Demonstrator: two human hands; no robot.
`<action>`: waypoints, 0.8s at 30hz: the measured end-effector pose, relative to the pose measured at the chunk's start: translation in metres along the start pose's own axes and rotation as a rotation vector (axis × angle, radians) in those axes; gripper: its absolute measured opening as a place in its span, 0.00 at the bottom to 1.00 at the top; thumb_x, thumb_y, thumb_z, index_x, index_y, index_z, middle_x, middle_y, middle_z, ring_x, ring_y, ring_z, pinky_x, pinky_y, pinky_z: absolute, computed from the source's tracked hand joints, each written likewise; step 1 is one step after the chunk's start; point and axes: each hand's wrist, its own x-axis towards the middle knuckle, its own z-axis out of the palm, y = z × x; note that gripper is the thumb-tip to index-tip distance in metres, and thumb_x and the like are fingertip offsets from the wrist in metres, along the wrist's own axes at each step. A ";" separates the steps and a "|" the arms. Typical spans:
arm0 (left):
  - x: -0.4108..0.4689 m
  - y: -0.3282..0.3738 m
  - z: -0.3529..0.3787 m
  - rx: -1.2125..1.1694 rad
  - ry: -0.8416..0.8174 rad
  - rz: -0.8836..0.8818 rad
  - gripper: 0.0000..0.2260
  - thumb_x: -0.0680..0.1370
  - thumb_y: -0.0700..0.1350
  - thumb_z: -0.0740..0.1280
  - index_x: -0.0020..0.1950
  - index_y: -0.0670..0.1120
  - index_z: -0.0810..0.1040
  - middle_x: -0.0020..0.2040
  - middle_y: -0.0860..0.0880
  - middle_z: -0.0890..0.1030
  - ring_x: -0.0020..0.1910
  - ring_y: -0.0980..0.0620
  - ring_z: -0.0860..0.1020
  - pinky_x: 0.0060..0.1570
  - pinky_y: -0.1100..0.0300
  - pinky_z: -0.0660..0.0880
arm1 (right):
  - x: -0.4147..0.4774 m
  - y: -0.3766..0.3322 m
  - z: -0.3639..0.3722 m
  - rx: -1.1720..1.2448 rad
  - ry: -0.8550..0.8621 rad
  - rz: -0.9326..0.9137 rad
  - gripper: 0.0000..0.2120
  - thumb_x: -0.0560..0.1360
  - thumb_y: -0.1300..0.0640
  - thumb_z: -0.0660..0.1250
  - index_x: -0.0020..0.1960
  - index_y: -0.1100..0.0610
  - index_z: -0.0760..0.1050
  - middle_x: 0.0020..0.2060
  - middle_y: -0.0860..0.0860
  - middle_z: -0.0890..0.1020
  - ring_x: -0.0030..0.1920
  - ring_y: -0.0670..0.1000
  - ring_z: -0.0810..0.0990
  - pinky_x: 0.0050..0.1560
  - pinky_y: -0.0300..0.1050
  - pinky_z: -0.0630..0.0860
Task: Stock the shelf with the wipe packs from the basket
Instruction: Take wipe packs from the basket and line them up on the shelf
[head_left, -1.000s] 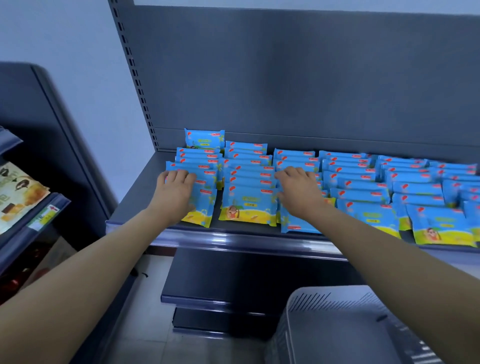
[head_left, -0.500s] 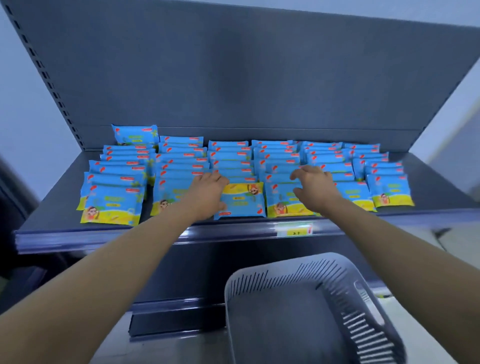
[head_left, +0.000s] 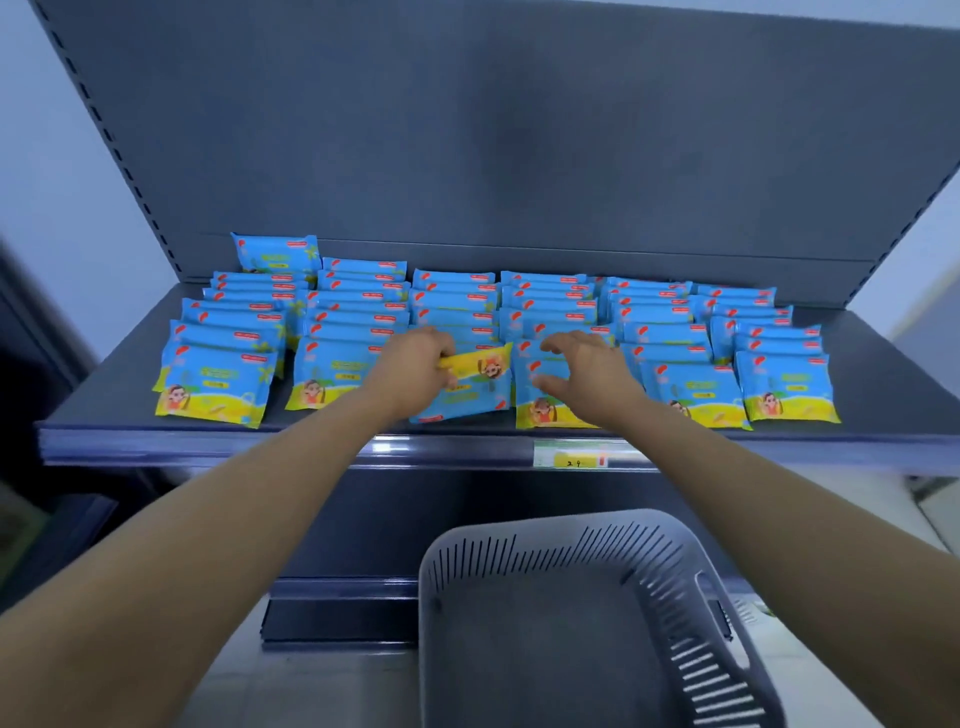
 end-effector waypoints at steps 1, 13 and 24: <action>-0.004 0.001 -0.003 -0.092 0.042 -0.031 0.07 0.72 0.42 0.71 0.47 0.42 0.75 0.44 0.45 0.76 0.44 0.46 0.73 0.43 0.55 0.69 | 0.001 -0.003 0.000 0.099 0.003 0.004 0.24 0.74 0.48 0.68 0.67 0.55 0.69 0.63 0.53 0.74 0.64 0.54 0.70 0.64 0.52 0.67; -0.048 0.022 -0.012 -0.838 0.255 -0.404 0.07 0.73 0.38 0.70 0.40 0.45 0.72 0.34 0.51 0.72 0.33 0.55 0.69 0.33 0.65 0.69 | 0.014 -0.056 -0.009 1.061 -0.181 0.066 0.18 0.72 0.67 0.69 0.57 0.56 0.65 0.53 0.58 0.81 0.42 0.47 0.81 0.37 0.34 0.78; -0.111 -0.012 -0.044 -0.092 0.196 -0.298 0.15 0.75 0.41 0.68 0.60 0.41 0.74 0.57 0.45 0.76 0.56 0.48 0.75 0.58 0.56 0.70 | 0.060 -0.089 0.023 -0.098 -0.323 -0.278 0.22 0.77 0.64 0.59 0.69 0.52 0.66 0.67 0.56 0.71 0.65 0.59 0.71 0.62 0.52 0.70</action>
